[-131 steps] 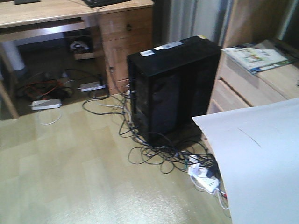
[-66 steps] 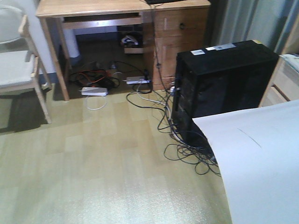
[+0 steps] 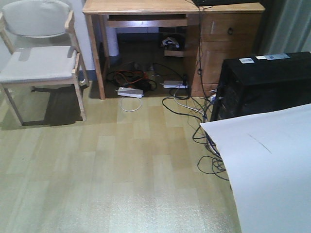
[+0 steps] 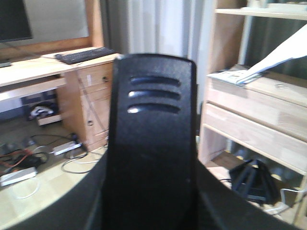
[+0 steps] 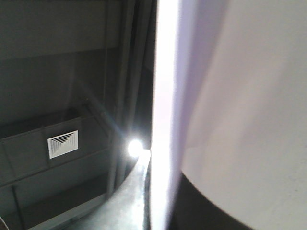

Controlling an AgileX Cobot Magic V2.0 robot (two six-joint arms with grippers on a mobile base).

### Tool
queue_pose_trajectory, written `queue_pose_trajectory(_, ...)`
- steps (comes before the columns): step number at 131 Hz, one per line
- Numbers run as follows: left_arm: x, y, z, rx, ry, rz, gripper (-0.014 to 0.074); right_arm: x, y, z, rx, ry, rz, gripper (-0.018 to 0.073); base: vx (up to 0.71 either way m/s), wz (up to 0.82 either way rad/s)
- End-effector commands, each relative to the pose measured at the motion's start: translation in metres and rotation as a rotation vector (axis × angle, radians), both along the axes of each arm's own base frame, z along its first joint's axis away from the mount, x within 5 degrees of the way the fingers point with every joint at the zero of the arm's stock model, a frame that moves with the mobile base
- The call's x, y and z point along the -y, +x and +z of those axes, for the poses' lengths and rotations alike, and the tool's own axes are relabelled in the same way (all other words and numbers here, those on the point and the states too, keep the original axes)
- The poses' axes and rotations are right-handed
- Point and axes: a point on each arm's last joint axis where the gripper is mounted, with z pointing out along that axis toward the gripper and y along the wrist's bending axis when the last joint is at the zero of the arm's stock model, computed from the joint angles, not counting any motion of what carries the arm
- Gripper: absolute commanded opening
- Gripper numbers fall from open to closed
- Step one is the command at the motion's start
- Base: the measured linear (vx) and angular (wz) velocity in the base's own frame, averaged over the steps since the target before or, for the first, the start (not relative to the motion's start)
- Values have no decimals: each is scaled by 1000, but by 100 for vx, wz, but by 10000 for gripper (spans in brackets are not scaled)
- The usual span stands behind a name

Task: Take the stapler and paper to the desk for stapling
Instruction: 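Drive the base toward the wooden desk holding stapler and paper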

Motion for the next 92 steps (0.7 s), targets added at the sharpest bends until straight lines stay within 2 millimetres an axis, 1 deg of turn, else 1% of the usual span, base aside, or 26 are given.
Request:
queue_pose_trajectory(1,-1,0,18,94,-87,7,-6,1,-3,12,67,12,-6,-6,9,20)
queue_pose_trajectory(46,-1,0,18,94,-87,7,-6,1,-3,12,67,12,-6,-6,14,16)
queue_pose_trajectory(92,-1,0,18,94,-87,7,-6,1,-3,12,67,12,-6,-6,24,7)
